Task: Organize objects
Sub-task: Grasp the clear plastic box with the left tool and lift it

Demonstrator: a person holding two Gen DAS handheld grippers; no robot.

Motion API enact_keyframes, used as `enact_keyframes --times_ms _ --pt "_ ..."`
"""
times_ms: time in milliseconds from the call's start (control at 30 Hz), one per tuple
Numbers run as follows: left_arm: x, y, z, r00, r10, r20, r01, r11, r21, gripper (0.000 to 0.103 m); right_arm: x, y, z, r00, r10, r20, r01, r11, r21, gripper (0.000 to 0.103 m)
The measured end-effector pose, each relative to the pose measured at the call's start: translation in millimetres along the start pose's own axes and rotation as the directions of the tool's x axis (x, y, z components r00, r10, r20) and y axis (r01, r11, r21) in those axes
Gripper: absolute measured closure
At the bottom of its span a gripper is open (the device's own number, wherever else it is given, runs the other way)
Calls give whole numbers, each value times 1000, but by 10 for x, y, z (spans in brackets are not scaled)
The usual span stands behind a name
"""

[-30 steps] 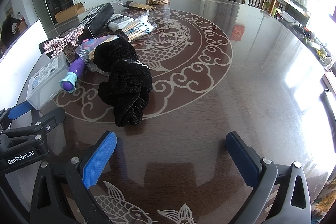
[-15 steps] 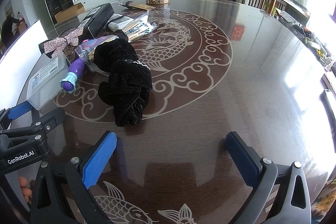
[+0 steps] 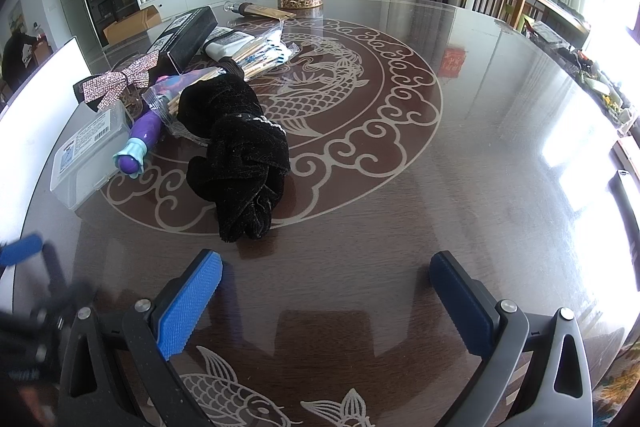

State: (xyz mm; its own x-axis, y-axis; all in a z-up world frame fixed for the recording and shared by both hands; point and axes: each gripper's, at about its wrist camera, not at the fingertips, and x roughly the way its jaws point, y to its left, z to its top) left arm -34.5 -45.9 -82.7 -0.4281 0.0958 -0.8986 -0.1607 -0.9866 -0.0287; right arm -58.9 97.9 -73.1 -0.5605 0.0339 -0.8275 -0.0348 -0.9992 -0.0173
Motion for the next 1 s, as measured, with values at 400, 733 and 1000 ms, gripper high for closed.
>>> enact_keyframes --times_ms 400,733,1000 --pt "48 86 805 993 118 -13 -117 991 65 0 3 -2 0 1000 0 0 0 1000 0 0" --pt "430 -118 1083 992 66 -108 -49 987 153 0 11 -3 -1 1000 0 1 0 1000 1 0" --pt "464 -33 1188 997 8 -81 -3 998 59 0 16 -3 -1 1000 -1 2 1 1000 1 0"
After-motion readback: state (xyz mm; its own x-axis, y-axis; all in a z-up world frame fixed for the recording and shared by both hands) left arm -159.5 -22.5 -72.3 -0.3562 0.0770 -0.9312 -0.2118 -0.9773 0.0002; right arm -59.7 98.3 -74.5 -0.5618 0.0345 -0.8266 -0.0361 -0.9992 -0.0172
